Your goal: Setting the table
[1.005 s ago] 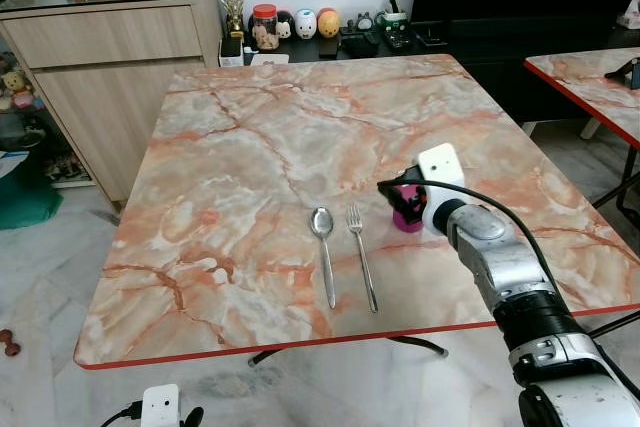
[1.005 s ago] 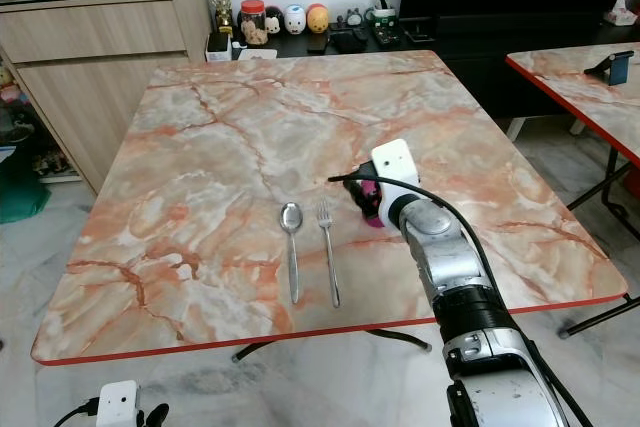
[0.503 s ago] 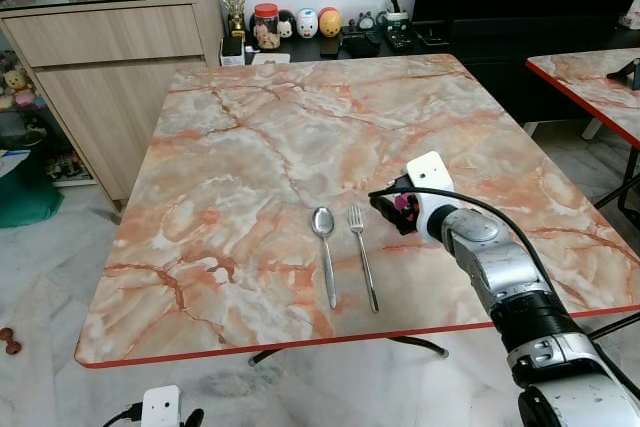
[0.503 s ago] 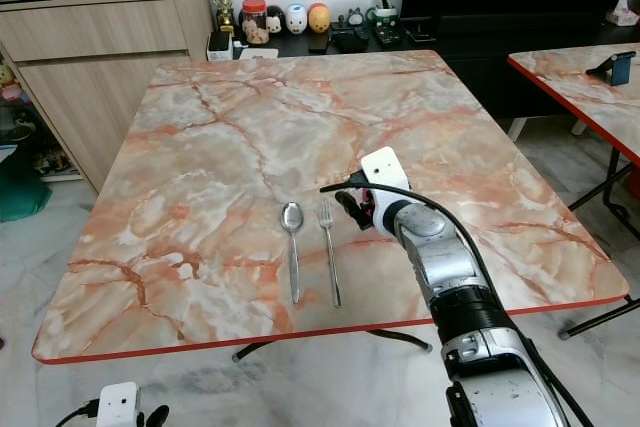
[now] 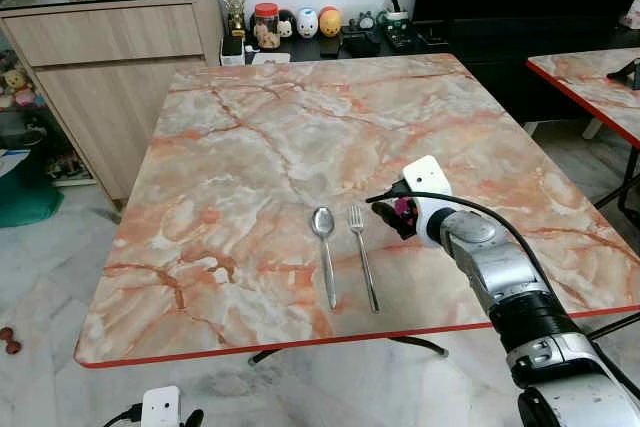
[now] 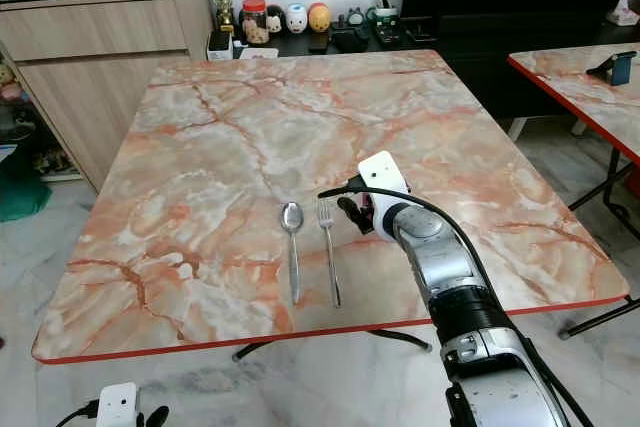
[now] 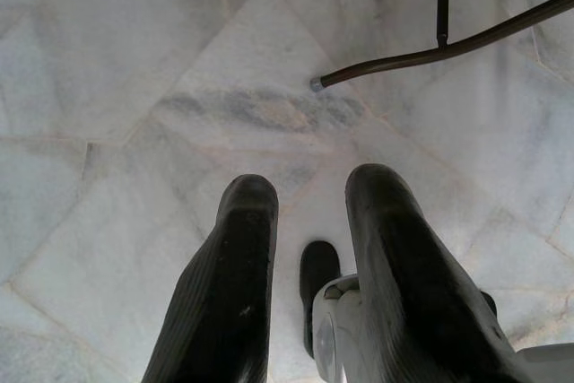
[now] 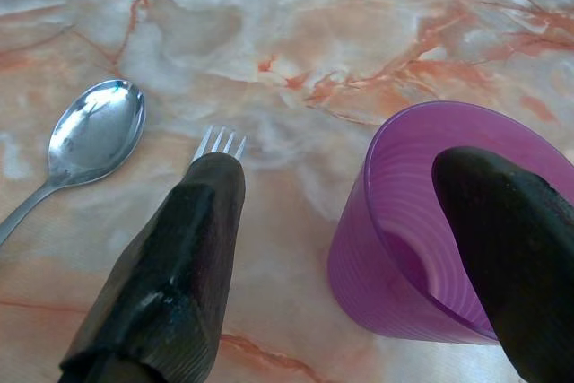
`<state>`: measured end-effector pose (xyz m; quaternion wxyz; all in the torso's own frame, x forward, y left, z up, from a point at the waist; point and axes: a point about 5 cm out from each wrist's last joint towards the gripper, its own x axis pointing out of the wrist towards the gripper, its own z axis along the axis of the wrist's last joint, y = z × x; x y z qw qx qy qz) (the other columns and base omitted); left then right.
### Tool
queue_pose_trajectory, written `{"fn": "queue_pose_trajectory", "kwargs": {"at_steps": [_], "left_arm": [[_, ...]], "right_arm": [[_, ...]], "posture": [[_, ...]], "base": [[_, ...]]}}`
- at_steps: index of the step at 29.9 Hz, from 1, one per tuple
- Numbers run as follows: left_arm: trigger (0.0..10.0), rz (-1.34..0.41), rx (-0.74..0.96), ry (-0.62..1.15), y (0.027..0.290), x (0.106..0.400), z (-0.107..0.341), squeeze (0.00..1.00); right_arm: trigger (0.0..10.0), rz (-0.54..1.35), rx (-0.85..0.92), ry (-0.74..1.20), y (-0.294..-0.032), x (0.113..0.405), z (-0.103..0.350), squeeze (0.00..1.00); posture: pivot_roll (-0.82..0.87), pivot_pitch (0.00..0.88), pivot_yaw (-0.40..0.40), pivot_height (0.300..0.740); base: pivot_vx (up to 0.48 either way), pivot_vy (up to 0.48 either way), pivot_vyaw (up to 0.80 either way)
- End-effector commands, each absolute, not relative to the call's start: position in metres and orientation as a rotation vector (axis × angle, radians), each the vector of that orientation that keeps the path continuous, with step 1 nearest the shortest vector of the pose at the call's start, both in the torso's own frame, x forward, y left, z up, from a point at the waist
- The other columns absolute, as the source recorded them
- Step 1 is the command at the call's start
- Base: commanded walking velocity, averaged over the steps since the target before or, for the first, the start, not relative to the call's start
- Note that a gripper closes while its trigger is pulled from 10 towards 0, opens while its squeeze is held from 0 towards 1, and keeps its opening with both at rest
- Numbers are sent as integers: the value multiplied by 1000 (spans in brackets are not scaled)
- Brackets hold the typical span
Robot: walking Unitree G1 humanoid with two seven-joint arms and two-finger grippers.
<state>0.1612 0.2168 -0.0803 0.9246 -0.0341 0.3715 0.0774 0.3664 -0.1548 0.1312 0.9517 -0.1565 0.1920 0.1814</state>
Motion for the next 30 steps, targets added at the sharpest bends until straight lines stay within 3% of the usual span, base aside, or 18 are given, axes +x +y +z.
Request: {"fn": "queue_pose_trajectory", "kwargs": {"at_steps": [1,16,17,18,19,20,30], "left_arm": [[10000,167,-74,784,217,156,-83,0],[10000,175,-75,785,219,154,-83,0],[10000,175,-75,785,218,154,-83,0],[10000,174,-75,784,218,154,-83,0],[10000,174,-75,784,218,154,-83,0],[10000,175,-75,784,218,154,-83,0],[10000,180,-72,784,220,155,-83,0]], "right_arm": [[10000,357,-323,409,-157,367,130,0],[10000,281,-318,439,-167,368,125,0],[7176,279,-319,439,-167,367,125,0],[824,276,-319,439,-168,367,125,0],[824,276,-319,439,-168,367,125,0],[0,274,-319,439,-168,367,125,0],[0,255,-314,420,-168,370,128,0]], "posture": [[-75,0,6,740],[-71,0,8,740],[-70,0,8,740],[-70,0,8,740],[-70,0,8,740],[-70,0,8,740],[-67,0,9,740]], "base": [[0,0,0],[0,0,0],[0,0,0],[0,0,0],[0,0,0],[0,0,0],[0,0,0]]}}
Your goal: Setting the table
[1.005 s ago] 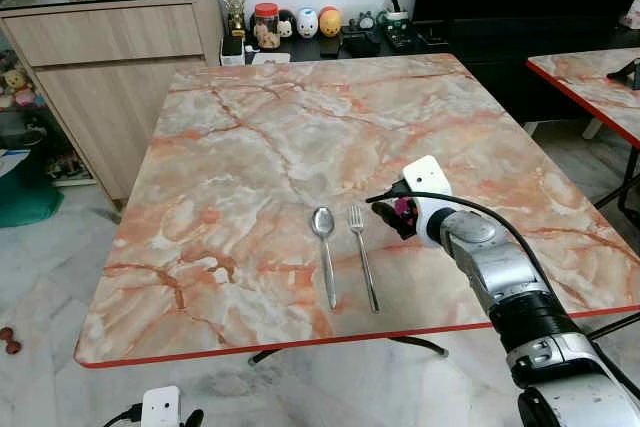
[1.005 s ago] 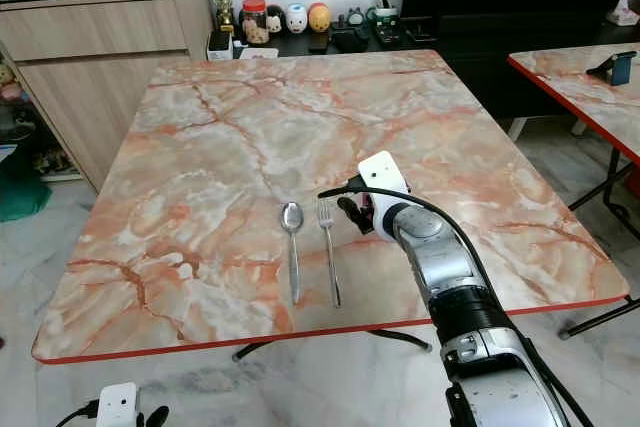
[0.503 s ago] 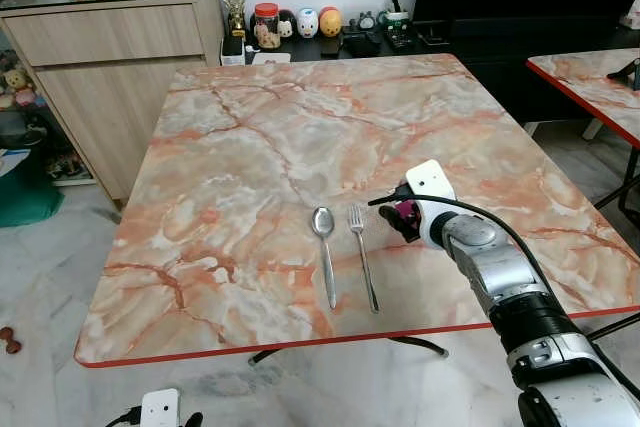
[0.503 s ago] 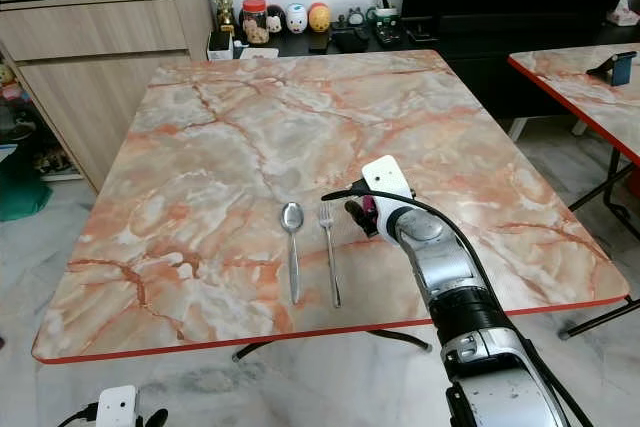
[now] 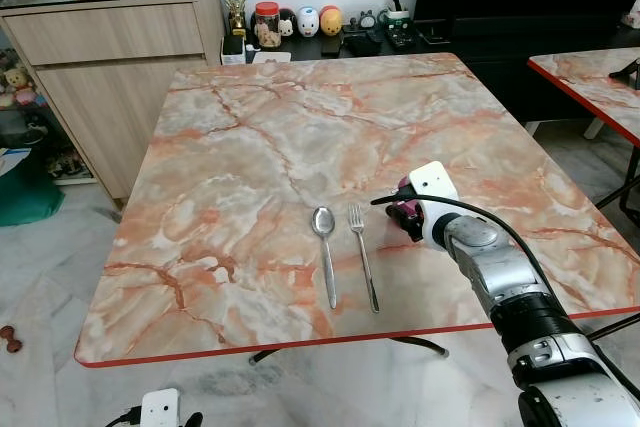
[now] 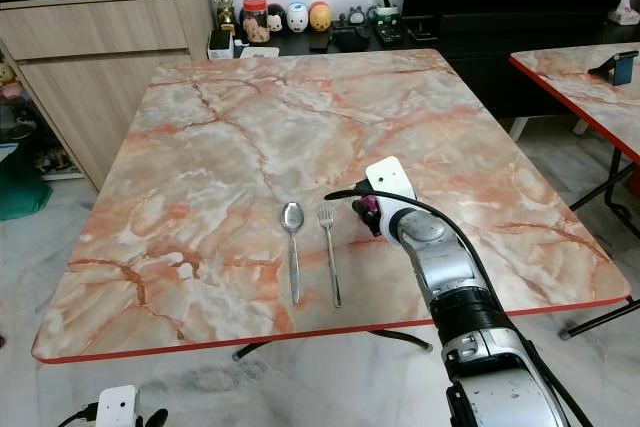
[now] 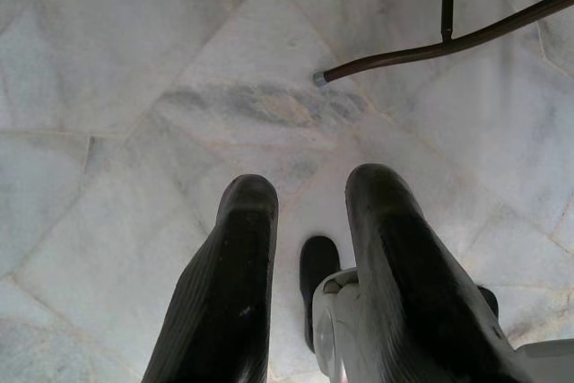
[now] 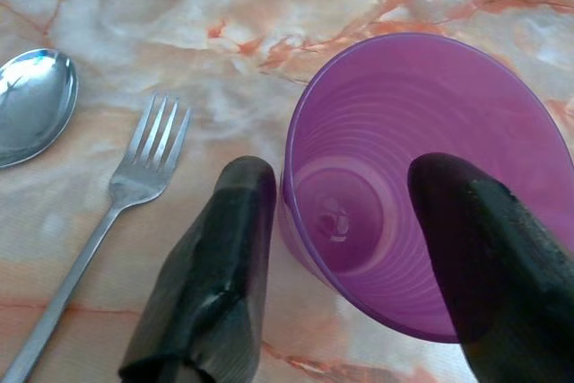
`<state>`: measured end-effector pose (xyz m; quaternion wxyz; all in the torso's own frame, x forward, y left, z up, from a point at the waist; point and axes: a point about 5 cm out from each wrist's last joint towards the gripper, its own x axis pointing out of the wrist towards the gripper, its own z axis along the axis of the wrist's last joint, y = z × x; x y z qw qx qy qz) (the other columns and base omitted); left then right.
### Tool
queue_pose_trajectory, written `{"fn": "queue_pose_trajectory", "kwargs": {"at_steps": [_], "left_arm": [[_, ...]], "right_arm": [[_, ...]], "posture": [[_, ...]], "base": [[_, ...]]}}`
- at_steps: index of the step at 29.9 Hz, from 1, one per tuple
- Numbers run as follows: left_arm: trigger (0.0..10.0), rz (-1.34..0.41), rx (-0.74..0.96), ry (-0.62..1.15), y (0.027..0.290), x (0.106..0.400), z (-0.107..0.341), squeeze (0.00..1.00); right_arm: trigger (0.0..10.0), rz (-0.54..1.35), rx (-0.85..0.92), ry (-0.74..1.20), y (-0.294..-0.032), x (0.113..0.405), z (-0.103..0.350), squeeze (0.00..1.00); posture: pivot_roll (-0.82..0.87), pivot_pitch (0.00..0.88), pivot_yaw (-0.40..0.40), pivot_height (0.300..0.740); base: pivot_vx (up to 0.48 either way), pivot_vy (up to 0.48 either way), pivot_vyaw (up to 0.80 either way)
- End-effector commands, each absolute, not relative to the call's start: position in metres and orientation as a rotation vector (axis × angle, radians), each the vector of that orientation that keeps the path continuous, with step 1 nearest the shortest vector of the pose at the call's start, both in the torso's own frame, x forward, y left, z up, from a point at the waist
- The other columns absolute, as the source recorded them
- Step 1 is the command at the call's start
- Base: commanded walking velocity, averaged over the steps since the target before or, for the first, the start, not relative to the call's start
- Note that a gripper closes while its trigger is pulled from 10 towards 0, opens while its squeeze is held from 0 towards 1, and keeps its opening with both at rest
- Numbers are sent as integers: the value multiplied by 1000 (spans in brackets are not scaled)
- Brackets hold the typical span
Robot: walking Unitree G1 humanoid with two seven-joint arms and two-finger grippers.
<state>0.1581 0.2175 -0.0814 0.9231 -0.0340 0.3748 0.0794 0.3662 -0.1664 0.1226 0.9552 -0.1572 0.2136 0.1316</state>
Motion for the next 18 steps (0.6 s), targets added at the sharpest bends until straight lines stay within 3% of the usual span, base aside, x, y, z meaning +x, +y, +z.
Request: {"fn": "queue_pose_trajectory", "kwargs": {"at_steps": [1,18], "left_arm": [[10000,181,-72,785,220,154,-83,0],[10000,177,-69,786,221,155,-83,0]], "right_arm": [[0,252,-312,416,-168,370,129,0],[0,254,-293,387,-165,371,131,0]], "posture": [[-66,0,9,740],[-66,0,12,740]], "base": [[0,0,0],[0,0,0]]}}
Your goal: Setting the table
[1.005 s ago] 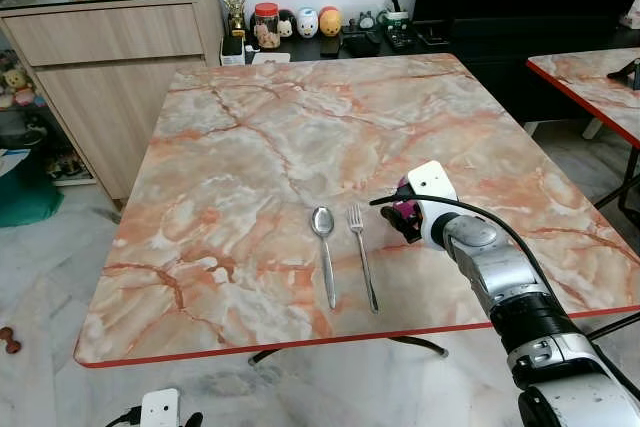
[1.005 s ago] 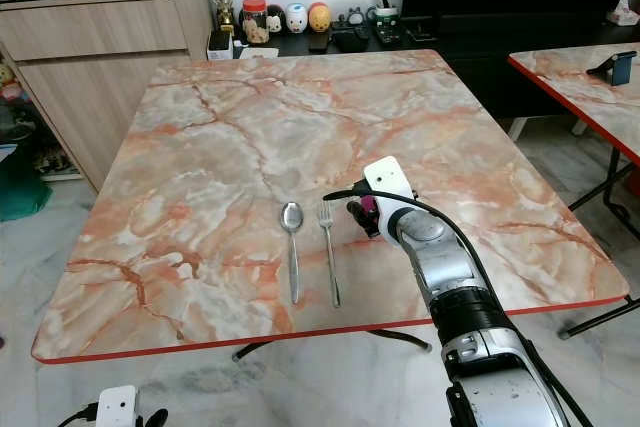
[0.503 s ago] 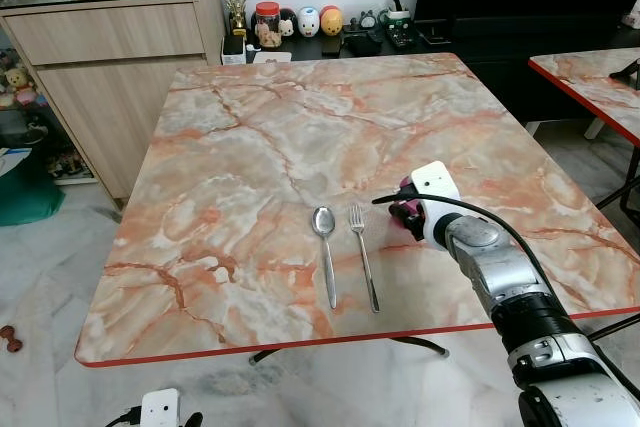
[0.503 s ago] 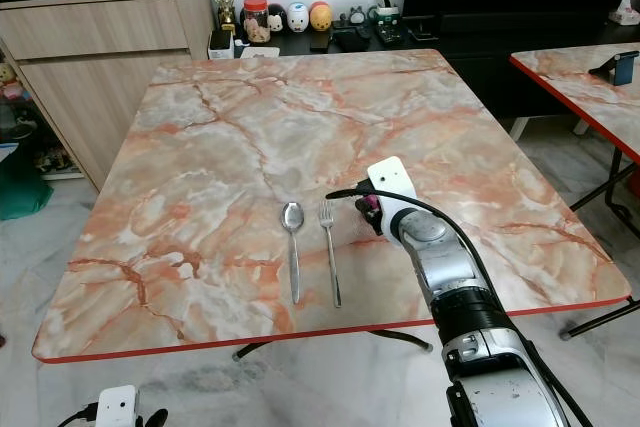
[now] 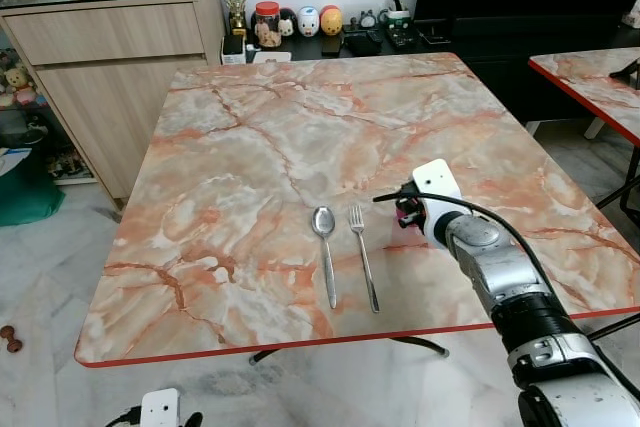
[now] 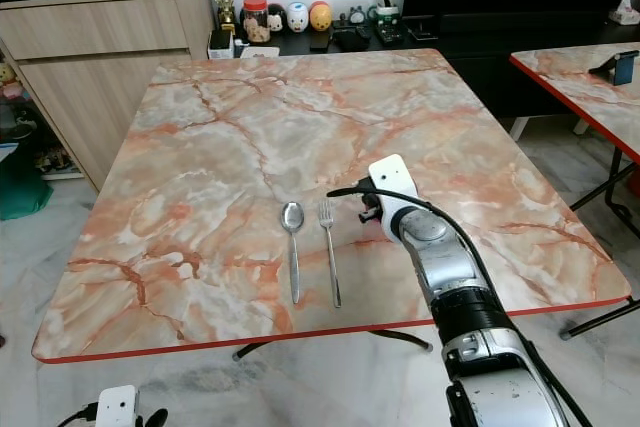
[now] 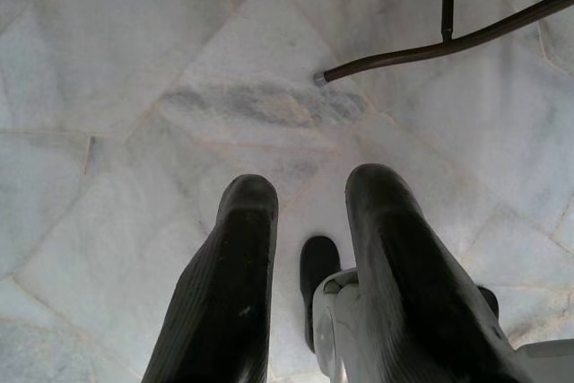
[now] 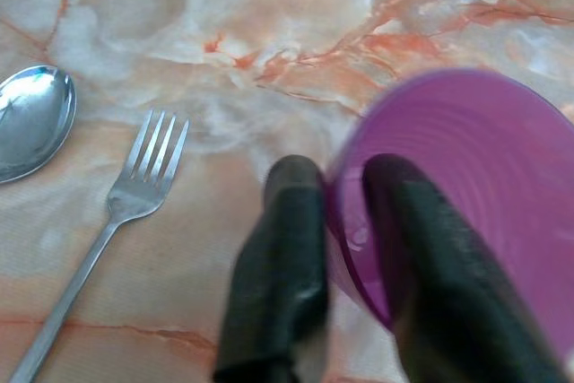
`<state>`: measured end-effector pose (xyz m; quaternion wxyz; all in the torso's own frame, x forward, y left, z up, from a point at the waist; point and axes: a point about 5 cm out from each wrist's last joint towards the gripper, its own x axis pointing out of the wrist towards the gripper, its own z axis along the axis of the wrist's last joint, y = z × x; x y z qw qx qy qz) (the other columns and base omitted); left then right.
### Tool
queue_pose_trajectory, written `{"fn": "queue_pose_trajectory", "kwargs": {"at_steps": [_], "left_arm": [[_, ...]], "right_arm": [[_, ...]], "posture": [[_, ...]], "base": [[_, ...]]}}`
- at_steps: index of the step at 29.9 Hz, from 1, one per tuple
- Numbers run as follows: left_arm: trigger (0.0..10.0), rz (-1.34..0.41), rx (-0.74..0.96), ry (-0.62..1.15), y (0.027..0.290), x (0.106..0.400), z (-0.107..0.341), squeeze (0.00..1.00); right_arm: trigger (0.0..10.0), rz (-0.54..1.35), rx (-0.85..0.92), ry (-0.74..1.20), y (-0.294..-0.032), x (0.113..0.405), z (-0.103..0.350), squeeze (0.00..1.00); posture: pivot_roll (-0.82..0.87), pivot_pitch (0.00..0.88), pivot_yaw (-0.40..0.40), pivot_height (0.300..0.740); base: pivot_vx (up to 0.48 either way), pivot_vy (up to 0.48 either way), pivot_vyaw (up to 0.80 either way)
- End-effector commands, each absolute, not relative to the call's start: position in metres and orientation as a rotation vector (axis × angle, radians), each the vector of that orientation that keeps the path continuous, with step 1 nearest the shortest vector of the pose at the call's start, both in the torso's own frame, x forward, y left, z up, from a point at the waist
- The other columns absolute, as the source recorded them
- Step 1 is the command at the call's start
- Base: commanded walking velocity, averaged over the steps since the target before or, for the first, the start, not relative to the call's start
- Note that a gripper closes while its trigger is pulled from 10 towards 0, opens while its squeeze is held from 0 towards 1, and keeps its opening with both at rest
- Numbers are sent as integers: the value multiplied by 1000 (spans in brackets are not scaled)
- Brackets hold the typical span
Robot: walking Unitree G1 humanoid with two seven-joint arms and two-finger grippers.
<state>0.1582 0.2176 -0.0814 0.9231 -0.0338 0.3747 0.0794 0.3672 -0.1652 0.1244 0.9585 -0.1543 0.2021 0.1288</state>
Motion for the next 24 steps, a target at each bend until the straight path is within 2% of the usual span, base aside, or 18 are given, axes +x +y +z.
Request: {"fn": "queue_pose_trajectory", "kwargs": {"at_steps": [1,12,13,14,15,16,20,24], "left_arm": [[10000,177,-68,787,221,155,-83,0],[10000,176,-67,791,220,153,-84,0],[10000,176,-67,791,220,152,-84,0],[10000,176,-67,792,220,152,-84,0],[10000,176,-67,792,220,152,-84,0],[10000,175,-66,796,220,151,-84,0],[10000,173,-64,799,221,149,-85,0],[10000,166,-57,807,221,147,-86,0]], "right_arm": [[0,255,-294,383,-164,371,132,0],[0,207,-240,286,-163,365,134,0],[0,193,-209,191,-162,362,142,0],[706,189,-195,143,-161,360,146,0],[706,187,-186,112,-160,359,149,0],[10000,180,-197,14,-158,351,156,0],[10000,149,-117,-108,-156,336,161,0],[10000,127,-147,-216,-155,319,164,0]], "posture": [[-67,0,14,740],[-65,0,10,740],[-65,0,10,740],[-65,0,10,740],[-67,0,10,740],[-69,0,9,740],[-73,0,13,740],[-82,0,20,740]], "base": [[0,0,0],[0,0,0],[0,0,0],[0,0,0],[0,0,0],[0,0,0],[0,0,0],[0,0,0]]}}
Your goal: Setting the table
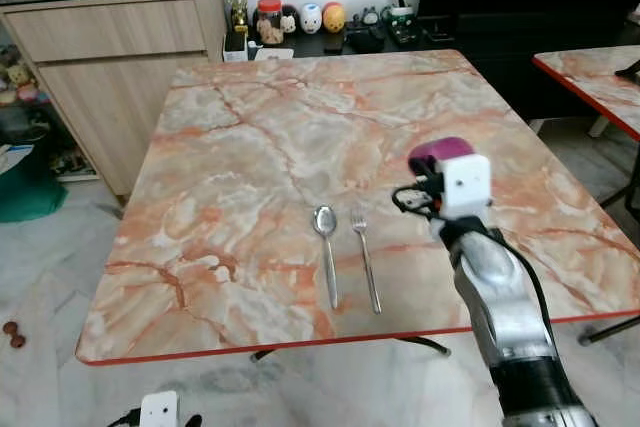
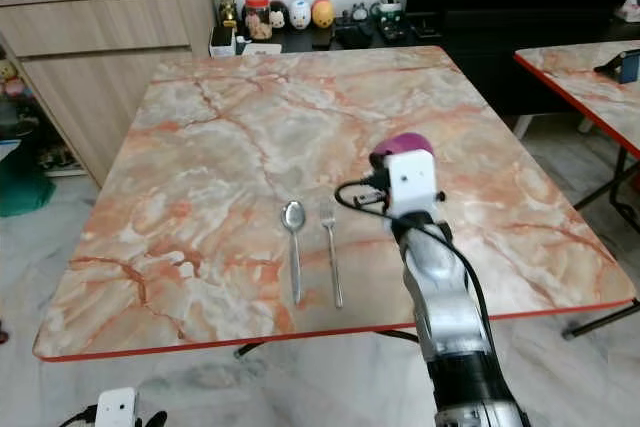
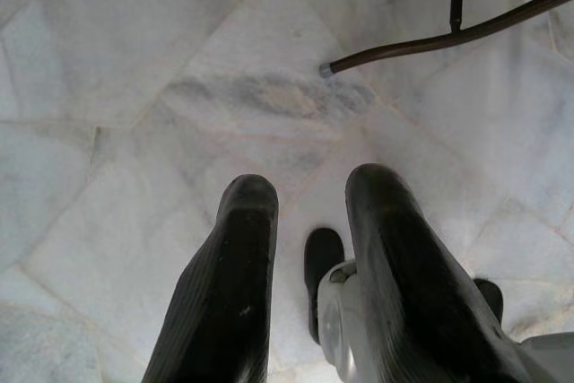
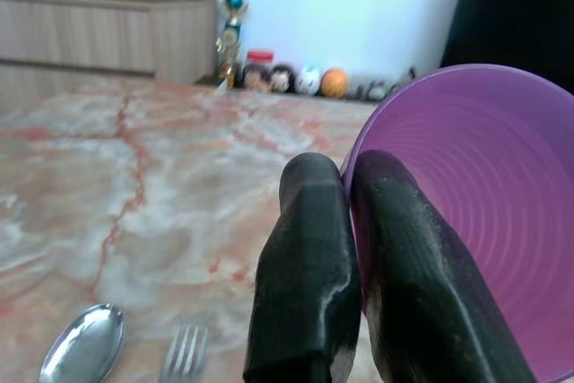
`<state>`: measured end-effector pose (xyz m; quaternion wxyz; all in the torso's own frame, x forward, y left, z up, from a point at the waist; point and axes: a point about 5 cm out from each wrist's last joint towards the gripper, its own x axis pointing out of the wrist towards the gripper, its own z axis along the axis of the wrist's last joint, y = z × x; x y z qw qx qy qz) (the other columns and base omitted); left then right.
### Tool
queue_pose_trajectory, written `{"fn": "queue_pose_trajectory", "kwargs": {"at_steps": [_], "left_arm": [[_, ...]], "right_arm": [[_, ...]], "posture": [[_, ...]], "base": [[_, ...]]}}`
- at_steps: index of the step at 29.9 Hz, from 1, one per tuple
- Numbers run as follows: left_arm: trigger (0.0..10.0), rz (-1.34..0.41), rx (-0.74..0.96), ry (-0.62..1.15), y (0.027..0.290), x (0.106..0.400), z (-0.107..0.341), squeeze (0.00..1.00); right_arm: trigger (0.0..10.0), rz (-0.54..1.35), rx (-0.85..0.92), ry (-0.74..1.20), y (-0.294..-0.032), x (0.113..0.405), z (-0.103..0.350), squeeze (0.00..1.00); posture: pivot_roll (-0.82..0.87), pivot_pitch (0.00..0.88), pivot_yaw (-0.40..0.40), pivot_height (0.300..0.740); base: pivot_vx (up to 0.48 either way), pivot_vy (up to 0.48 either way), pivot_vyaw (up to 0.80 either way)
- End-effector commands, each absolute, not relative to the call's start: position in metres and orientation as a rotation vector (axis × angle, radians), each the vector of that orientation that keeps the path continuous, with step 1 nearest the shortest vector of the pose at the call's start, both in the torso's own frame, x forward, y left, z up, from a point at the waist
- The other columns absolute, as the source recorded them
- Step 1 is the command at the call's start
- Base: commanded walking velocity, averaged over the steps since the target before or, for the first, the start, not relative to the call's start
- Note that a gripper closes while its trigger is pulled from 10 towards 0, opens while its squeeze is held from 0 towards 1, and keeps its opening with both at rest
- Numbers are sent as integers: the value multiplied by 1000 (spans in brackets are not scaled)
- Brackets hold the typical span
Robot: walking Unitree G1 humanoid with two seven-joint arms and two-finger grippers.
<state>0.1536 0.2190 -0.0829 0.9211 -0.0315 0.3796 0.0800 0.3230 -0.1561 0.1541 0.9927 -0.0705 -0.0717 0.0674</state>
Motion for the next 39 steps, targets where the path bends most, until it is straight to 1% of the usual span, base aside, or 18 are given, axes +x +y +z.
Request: {"fn": "queue_pose_trajectory", "kwargs": {"at_steps": [1,5,10,29,39], "left_arm": [[10000,165,-55,808,221,147,-86,0],[10000,166,-50,807,224,147,-85,0],[10000,153,-18,797,227,150,-83,0],[10000,149,-16,796,228,149,-83,0],[10000,145,-12,795,228,151,-82,0]], "right_arm": [[10000,122,-144,-238,-155,312,163,0],[10000,122,-119,-251,-154,303,159,0],[10000,115,-106,-270,-154,304,162,0],[10000,155,-77,-300,-143,310,169,0],[10000,131,-60,-307,-147,312,172,0]], "posture": [[-81,0,21,740],[-80,0,22,740],[-84,0,22,740],[-74,0,12,740],[-79,0,16,740]], "base": [[0,0,0],[0,0,0],[0,0,0],[0,-394,0],[0,-433,0]]}}
